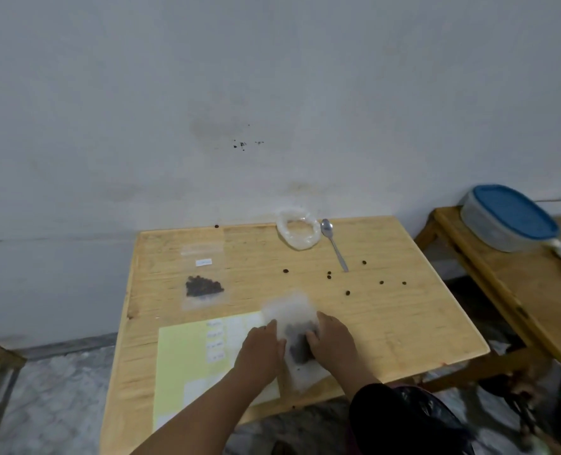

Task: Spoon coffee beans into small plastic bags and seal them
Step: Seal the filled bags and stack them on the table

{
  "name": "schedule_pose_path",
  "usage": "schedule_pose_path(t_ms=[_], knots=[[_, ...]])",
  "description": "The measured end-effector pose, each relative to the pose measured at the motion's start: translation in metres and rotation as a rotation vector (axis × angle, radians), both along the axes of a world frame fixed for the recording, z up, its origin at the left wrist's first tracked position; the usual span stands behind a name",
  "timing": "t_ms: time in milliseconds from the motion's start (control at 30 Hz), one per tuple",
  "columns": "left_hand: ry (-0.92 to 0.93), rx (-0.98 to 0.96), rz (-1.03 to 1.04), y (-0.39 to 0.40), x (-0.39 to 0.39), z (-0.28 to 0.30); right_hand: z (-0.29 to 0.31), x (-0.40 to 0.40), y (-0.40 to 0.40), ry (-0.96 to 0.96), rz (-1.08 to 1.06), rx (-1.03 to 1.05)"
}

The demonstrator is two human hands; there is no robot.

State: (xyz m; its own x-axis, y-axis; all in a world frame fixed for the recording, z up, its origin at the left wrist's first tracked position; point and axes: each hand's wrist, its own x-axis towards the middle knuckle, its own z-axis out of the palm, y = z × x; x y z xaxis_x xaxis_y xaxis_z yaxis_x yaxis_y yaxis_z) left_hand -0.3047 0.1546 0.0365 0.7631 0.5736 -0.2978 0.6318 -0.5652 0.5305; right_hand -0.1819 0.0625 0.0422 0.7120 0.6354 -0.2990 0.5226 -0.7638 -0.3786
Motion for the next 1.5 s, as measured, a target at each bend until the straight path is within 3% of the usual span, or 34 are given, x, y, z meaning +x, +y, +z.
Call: schedule_pose_path(t_ms=[233,433,600,800,967,1300,1500], knots=[[-0.168,0.039,0.142,-0.003,0.008,0.013,0.017,0.003,0.002,-0.054,-0.105,0.192],[-0.386,-0.193,0.373,0.021,-0.008,0.027,0.042,-0.012,0.025,0.062,-0.167,0.417],[-0.51,-0.346,0.49,0.053,-0.056,0.028,0.04,-0.054,0.053,0.177,-0.061,0.498],[-0.516,-0.366,0.6,0.08,-0.129,0.013,0.016,-0.106,0.075,0.178,0.048,0.444],[-0.463,-0.391,0.683,0.087,-0.173,-0.007,-0.014,-0.131,0.074,0.143,0.102,0.16],[-0.502,-0.443,0.724,0.091,-0.197,-0.03,-0.039,-0.146,0.084,0.008,-0.032,0.168],[-0.522,-0.457,0.723,0.095,-0.193,-0.026,-0.03,-0.149,0.088,0.076,-0.078,0.24]])
